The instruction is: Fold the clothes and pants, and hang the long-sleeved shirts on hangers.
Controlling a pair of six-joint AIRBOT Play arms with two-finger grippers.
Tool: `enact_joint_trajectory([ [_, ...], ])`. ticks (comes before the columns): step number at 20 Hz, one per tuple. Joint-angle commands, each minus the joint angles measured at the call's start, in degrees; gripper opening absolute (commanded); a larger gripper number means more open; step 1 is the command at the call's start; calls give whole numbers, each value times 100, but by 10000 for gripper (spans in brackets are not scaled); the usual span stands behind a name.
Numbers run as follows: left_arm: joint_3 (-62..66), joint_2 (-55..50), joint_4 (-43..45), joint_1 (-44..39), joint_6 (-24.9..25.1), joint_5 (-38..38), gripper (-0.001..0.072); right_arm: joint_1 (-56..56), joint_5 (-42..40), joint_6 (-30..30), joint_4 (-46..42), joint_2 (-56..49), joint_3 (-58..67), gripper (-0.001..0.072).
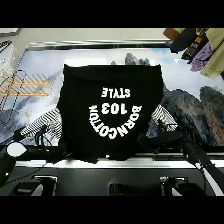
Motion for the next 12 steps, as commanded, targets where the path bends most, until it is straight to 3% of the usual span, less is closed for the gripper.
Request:
enact_joint_trajectory([
  [1,-46,-389,-52,-560,-186,496,623,13,-52,70,96,85,-2,42],
  [10,-39,-1416,-575,-1438,-203,1384,620,13,-299,452,90,861,-2,43],
  [11,-37,-1445,-684,-1436,-203,1480,589,13,-302,511,90,953,-2,43],
  [12,-37,-1443,-807,-1436,-179,1558,407,13,-297,546,90,1054,-2,43],
])
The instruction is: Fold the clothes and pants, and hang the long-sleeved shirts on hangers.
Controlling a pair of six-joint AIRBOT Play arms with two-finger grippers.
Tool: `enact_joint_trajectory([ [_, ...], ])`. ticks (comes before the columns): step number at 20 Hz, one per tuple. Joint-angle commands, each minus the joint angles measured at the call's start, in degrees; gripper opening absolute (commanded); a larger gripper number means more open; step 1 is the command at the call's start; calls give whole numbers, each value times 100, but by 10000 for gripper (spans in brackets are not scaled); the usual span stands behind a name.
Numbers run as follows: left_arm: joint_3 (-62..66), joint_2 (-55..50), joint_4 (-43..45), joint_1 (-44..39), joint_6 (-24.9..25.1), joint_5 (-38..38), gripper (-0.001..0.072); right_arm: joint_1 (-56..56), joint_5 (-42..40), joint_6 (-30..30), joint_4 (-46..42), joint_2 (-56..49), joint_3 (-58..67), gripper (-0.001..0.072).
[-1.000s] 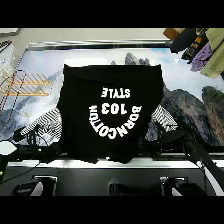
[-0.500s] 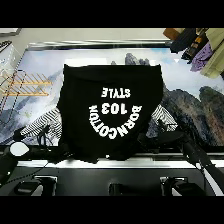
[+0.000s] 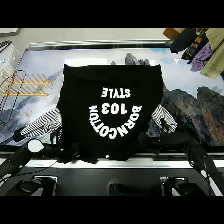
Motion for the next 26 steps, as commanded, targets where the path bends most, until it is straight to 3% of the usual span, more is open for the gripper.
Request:
enact_joint_trajectory([
  [1,13,-151,-411,-94,85,321,196,4,-22,225,4,376,-2,43],
  [3,22,-146,-549,-94,83,317,24,0,-20,293,2,579,-2,42],
  [8,22,247,-560,-94,59,-264,20,0,-708,538,-50,1202,-2,42],
  [11,22,1082,-555,-90,-415,-649,20,0,-1556,955,-214,1919,26,42],
  [15,214,2559,-153,-90,-1517,-1447,20,0,-3088,2175,-560,3252,258,42],
  [18,579,3003,267,-90,-1950,-1716,18,0,-3506,3145,-925,4002,468,42],
  [20,713,2728,258,-90,-1849,-1561,19,0,-3340,3268,-1401,3987,520,42],
  [26,1600,796,111,-90,-688,-470,18,-7,-2286,3292,-2830,2728,901,42],
])
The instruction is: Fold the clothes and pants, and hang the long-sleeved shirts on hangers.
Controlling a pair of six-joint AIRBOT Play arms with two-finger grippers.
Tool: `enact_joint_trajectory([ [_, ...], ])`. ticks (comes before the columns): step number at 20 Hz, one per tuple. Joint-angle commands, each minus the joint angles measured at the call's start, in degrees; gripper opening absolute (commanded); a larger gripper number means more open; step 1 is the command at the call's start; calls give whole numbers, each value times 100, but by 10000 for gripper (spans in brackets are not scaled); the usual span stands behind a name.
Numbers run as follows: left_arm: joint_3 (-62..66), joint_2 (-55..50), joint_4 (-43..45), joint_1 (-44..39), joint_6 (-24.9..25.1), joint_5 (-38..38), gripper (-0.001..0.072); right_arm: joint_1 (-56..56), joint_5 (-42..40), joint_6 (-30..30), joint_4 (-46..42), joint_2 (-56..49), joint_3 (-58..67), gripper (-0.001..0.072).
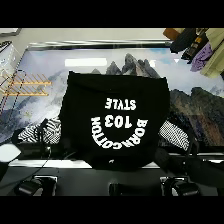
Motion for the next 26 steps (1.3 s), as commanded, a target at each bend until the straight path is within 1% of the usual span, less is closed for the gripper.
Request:
enact_joint_trajectory([
  [1,691,-1222,-120,0,734,643,19,-4,793,122,-940,-828,367,42],
  [3,1174,-2111,-503,-4,1314,800,19,-4,1346,85,-1069,-1556,654,42],
  [4,1447,-2583,-625,-11,1567,839,19,-4,1615,-28,-1064,-1967,785,42],
  [6,2000,-3427,-638,-11,1860,846,19,-4,1958,-243,-1067,-2763,988,43],
  [9,2686,-4430,-634,-44,2070,927,19,-4,2376,-466,-1078,-3707,1237,43],
  [13,3134,-5399,-636,-232,2190,1021,19,-4,2968,-444,-1064,-4299,1239,43],
  [17,3195,-5602,-634,-404,2188,1139,20,-4,2861,-660,-1108,-4452,1239,51],
  [18,3198,-5593,-634,-400,2190,1139,23,-4,2826,-741,-1108,-4450,1239,128],
  [19,3198,-5569,-636,-376,2232,1130,61,-4,2785,-743,-1108,-4439,1239,290],
  [20,3198,-5512,-636,-328,2295,1093,168,-4,2693,-743,-1106,-4387,1241,525],
  [21,3198,-5425,-634,-264,2321,1064,328,-4,2612,-750,-1132,-4284,1241,560],
  [22,3198,-5283,-629,-168,2411,1025,421,-4,2568,-743,-1224,-4083,1241,560],
  [23,3198,-5115,-601,-61,2573,986,421,-4,2566,-737,-1394,-3838,1250,559],
  [26,3198,-4439,-90,387,2614,920,421,-4,2555,-415,-2306,-2988,1469,558],
])
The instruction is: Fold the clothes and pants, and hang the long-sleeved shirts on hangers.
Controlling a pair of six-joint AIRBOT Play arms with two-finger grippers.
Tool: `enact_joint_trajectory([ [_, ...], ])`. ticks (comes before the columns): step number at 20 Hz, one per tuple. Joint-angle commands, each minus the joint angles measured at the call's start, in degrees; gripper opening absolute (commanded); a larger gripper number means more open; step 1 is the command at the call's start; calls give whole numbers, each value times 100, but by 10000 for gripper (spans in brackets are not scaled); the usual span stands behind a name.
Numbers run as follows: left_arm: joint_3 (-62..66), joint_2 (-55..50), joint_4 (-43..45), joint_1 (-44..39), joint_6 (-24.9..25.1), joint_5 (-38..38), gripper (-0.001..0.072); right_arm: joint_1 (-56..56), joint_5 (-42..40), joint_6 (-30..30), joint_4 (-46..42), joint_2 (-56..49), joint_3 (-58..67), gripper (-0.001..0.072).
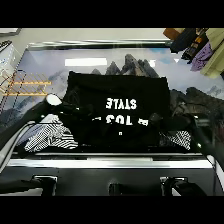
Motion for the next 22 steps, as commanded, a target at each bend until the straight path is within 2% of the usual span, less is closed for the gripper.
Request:
enact_joint_trajectory([
  [1,9,686,518,476,140,-96,421,-2,-44,212,-870,857,219,558],
  [6,9,1401,927,1064,142,-160,421,-2,-256,122,-713,1458,358,558],
  [7,7,1443,938,1102,142,-160,421,-2,-317,-72,-431,1438,358,558],
  [10,7,1458,1003,1071,140,-168,421,-2,-455,-1187,907,855,494,559],
  [13,7,1458,1034,1016,140,-214,422,44,-1196,-1919,1320,-411,1381,558],
  [15,7,1456,1143,1005,142,-275,421,258,-1635,-1908,1032,-1303,2192,557],
  [18,7,1456,1377,1008,138,-310,421,885,-2369,-1419,400,-2444,3071,557],
  [22,7,1456,1755,1008,136,-310,421,1567,-2487,-833,-190,-3040,3220,556],
])
